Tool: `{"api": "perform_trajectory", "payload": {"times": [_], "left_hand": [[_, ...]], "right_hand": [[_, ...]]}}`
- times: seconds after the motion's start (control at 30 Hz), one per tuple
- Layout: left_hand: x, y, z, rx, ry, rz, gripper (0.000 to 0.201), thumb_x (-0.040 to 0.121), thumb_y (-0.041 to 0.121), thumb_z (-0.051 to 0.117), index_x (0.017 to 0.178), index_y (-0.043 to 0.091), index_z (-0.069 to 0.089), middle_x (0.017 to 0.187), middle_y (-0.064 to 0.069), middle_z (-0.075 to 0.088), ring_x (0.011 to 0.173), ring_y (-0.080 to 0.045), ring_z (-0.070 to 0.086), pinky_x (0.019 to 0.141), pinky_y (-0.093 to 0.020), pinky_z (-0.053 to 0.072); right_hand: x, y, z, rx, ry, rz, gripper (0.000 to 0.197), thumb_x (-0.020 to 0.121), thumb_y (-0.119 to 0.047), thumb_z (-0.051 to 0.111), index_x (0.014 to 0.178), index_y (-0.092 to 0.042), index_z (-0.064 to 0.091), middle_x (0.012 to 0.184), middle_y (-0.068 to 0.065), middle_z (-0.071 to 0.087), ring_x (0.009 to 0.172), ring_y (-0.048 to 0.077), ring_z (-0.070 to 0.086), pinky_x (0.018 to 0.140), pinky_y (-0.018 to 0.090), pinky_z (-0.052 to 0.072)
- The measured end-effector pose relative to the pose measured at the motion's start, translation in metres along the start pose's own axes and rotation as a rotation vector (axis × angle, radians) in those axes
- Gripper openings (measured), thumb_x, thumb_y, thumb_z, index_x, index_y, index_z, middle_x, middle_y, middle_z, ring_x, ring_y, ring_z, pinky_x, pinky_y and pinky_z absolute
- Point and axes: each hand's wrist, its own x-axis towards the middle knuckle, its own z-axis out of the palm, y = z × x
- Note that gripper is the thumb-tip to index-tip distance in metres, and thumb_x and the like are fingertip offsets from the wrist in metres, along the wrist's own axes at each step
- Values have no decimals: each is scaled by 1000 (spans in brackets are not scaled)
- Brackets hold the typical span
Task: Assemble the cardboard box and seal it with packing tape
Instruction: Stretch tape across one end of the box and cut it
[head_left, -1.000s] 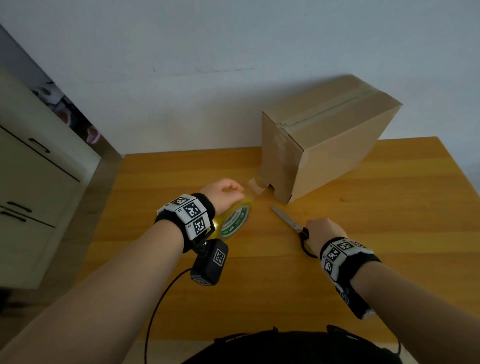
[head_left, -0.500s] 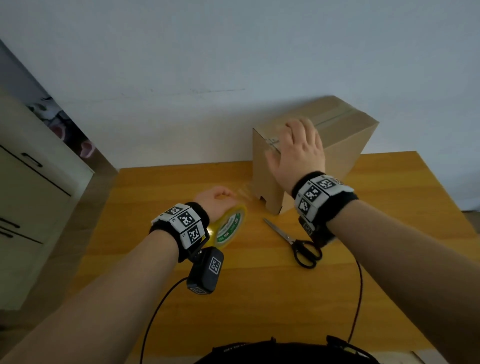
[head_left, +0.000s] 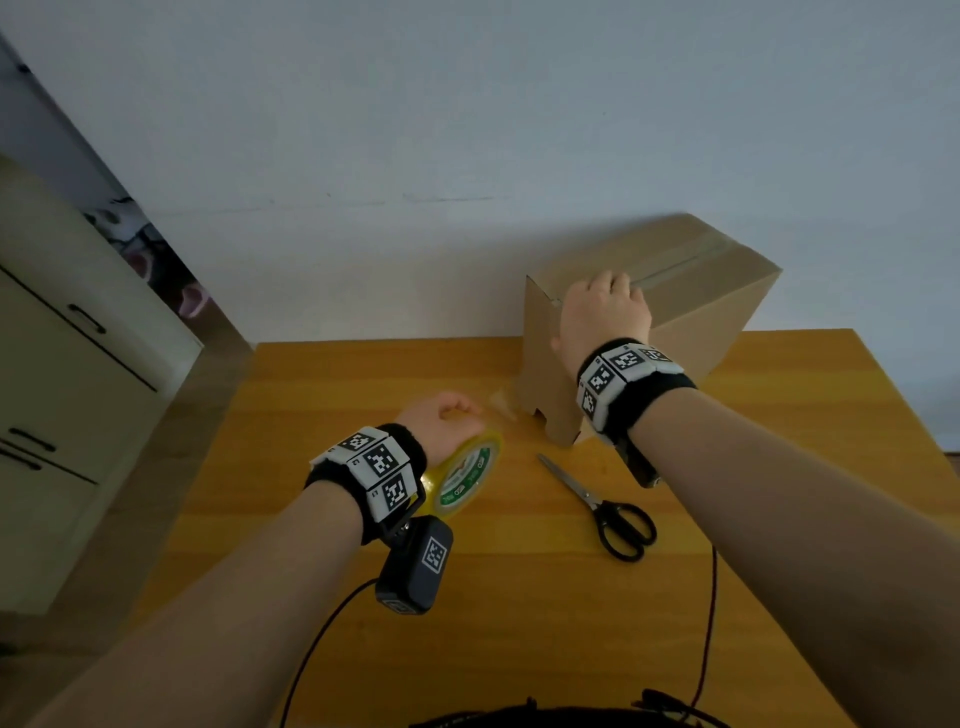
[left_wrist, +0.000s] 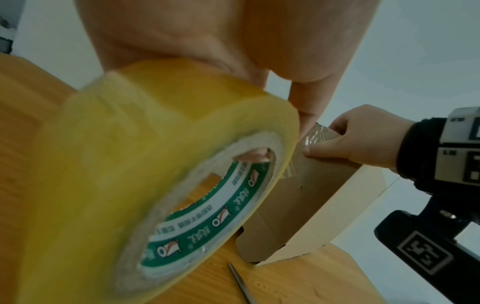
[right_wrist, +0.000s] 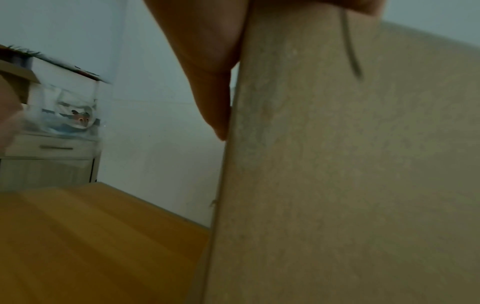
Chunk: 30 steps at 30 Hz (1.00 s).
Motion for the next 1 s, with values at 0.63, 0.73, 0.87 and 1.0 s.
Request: {"api": "perform_trajectory", "payload": {"times": [0.63, 0.73, 0.87, 1.0], "left_hand": [[21, 46, 37, 77, -82, 123, 24, 87, 34, 55, 109, 26, 57, 125, -2, 53, 94, -16, 51, 66, -24, 44], [25, 59, 48, 91, -103, 150, 20, 88, 35, 54, 107, 27, 57, 125, -1, 53, 93, -15, 50, 59, -20, 39], [27, 72, 64, 80, -118, 161, 22, 87, 35, 55, 108, 27, 57, 127, -3, 52, 97, -16, 49, 70, -24, 41], [23, 82, 76, 54, -108, 156, 24, 86, 35, 56, 109, 27, 57, 130, 0, 51, 103, -14, 48, 75, -22, 38]], "right_hand": [[-64, 131, -4, 96, -1, -153, 64, 88, -43, 53, 143, -41, 21, 154, -9, 19, 143, 19, 11, 117, 45, 1], [-67, 149, -4, 135, -35, -130, 61, 90, -35, 52, 143, -38, 22, 155, -7, 18, 143, 14, 11, 118, 39, -1], [-69, 160, -8, 157, -38, -102, 72, 88, -55, 43, 147, -27, 14, 157, -5, 9, 144, 11, 4, 118, 35, 1], [-68, 156, 2, 36, -93, -131, 87, 83, -73, 18, 148, -19, -3, 157, -3, -3, 144, 11, -5, 118, 35, -3]]}}
